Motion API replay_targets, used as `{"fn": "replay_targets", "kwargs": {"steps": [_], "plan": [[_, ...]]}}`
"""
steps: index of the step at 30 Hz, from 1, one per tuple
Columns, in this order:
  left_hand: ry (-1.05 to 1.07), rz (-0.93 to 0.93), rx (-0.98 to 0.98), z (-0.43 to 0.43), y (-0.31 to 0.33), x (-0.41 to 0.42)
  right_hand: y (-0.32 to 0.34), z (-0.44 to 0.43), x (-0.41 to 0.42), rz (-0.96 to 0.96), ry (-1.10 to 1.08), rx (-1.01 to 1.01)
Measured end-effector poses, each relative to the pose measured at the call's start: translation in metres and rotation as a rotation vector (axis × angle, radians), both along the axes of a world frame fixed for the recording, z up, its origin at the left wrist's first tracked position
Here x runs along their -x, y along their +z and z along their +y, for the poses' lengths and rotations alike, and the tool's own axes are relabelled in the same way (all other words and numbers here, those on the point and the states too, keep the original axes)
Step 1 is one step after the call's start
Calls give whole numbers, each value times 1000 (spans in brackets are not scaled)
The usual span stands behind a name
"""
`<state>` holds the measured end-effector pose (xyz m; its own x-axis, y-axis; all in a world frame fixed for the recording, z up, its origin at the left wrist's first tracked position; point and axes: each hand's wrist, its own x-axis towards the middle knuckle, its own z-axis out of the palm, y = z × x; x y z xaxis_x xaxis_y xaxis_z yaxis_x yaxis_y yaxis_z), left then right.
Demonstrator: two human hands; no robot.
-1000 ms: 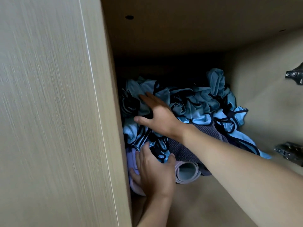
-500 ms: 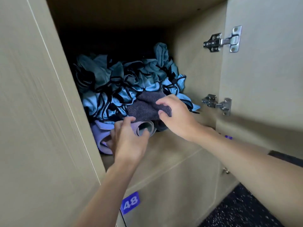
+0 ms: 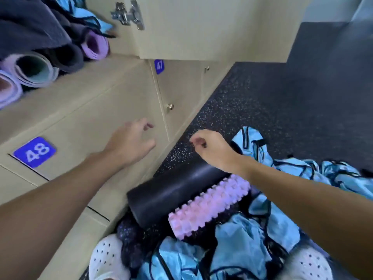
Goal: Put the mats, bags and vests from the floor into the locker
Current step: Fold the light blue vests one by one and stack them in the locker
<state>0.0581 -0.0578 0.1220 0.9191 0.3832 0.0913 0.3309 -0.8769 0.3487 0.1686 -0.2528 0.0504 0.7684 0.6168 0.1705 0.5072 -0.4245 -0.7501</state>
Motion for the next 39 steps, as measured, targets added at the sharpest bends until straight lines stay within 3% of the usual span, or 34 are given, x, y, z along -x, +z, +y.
{"fn": "replay_targets", "kwargs": {"steps": [5, 9, 13, 17, 20, 29, 39], "plan": [[-166, 188, 279, -81, -105, -6, -100, -80, 31, 235, -98, 286], [-259, 414, 354, -133, -187, 23, -154, -120, 63, 386, 76, 598], [-191, 541, 474, -148, -236, 50, -178, -129, 76, 305, 58, 659], [-87, 503, 662, -144, -246, 57, -172, -122, 74, 327, -8, 515], [-73, 365, 711, -141, -227, 50, -143, -113, 66, 351, -42, 328], [-234, 77, 757, -129, -103, 23, 5, -90, 46, 198, -68, 26], [-216, -506, 724, -110, 71, 25, 161, -81, 63, 14, -108, -260]]}}
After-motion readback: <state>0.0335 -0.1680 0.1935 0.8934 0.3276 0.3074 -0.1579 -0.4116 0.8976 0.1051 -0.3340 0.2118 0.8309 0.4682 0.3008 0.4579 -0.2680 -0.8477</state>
